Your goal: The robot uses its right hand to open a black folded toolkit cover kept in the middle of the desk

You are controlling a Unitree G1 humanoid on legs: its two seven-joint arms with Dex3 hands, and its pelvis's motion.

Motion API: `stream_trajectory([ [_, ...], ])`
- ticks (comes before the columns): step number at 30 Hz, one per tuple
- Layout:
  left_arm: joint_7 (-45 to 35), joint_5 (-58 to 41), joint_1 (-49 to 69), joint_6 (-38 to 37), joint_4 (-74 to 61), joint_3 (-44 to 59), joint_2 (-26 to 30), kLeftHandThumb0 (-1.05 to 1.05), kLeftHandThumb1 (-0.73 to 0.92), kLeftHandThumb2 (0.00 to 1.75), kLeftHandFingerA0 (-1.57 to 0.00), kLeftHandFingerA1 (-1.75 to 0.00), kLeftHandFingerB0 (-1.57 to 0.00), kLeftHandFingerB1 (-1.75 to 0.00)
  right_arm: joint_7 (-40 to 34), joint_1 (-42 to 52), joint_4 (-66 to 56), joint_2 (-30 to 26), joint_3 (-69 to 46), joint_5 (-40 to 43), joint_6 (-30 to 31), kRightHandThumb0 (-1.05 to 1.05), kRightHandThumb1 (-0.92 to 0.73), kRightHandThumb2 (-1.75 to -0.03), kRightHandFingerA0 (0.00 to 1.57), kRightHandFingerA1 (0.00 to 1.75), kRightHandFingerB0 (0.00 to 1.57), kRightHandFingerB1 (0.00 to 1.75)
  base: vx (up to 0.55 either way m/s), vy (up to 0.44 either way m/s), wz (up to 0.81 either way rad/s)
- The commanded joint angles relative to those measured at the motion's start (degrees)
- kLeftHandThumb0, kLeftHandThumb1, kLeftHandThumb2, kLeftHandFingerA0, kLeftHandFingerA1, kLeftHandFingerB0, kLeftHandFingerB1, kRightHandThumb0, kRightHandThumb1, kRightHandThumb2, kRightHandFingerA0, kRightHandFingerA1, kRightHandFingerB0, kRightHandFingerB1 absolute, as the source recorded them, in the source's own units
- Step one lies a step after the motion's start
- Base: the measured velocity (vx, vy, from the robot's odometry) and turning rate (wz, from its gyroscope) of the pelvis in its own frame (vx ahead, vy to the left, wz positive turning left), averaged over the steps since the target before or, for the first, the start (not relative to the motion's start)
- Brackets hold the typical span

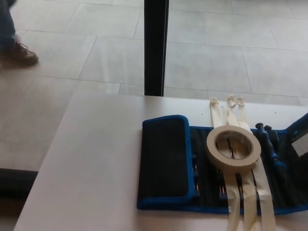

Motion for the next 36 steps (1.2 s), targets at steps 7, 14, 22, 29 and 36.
stream_trajectory([
  [7,0.24,0.02,1.77,-1.92,0.27,-0.27,1.33,-0.98,0.89,0.67,-0.19,-0.49,-0.26,-0.36,7.28,4.98,10.16,1.58,-21.0,23.62,12.95,-0.49,-0.44,-0.84,0.59,1.1,0.91,0.83,0.0,0.0,0.0],
  [14,-0.52,-1.28,2.48,-1.92,0.25,0.93,1.1,-0.97,0.88,0.69,-0.19,-0.5,-0.27,-0.37,8.62,9.26,7.27,2.56,-25.1,25.45,18.7,-0.49,-0.47,-0.75,0.46,1.09,0.85,0.92,0.0,0.0,0.0],
  [22,-0.86,-0.37,2.57,-1.92,-0.11,0.05,2.1,-0.93,0.92,0.68,-0.24,-0.49,-0.26,-0.36,20.97,4.68,3.58,-3.72,-32.21,35.88,16.15,-0.59,-0.76,-0.72,0.97,1.02,0.34,0.69,0.0,0.0,0.0],
  [29,-1.0,0.15,2.4,-2.24,0.16,-0.35,2.59,-0.96,0.9,0.68,-0.2,-0.51,-0.26,-0.37,25.77,-0.6,3.45,-16.27,-37.69,39.65,19.6,-0.73,-0.56,-1.0,0.93,1.0,0.18,0.61,0.0,0.0,0.0],
  [36,-0.71,-0.18,2.24,-2.31,0.37,0.04,2.7,-0.97,0.89,0.69,-0.19,-0.51,-0.27,-0.37,22.92,0.17,17.86,-28.81,-47.96,42.28,16.41,-0.78,-0.61,-1.05,0.91,1.1,0.14,0.62,0.0,0.0,0.0],
])
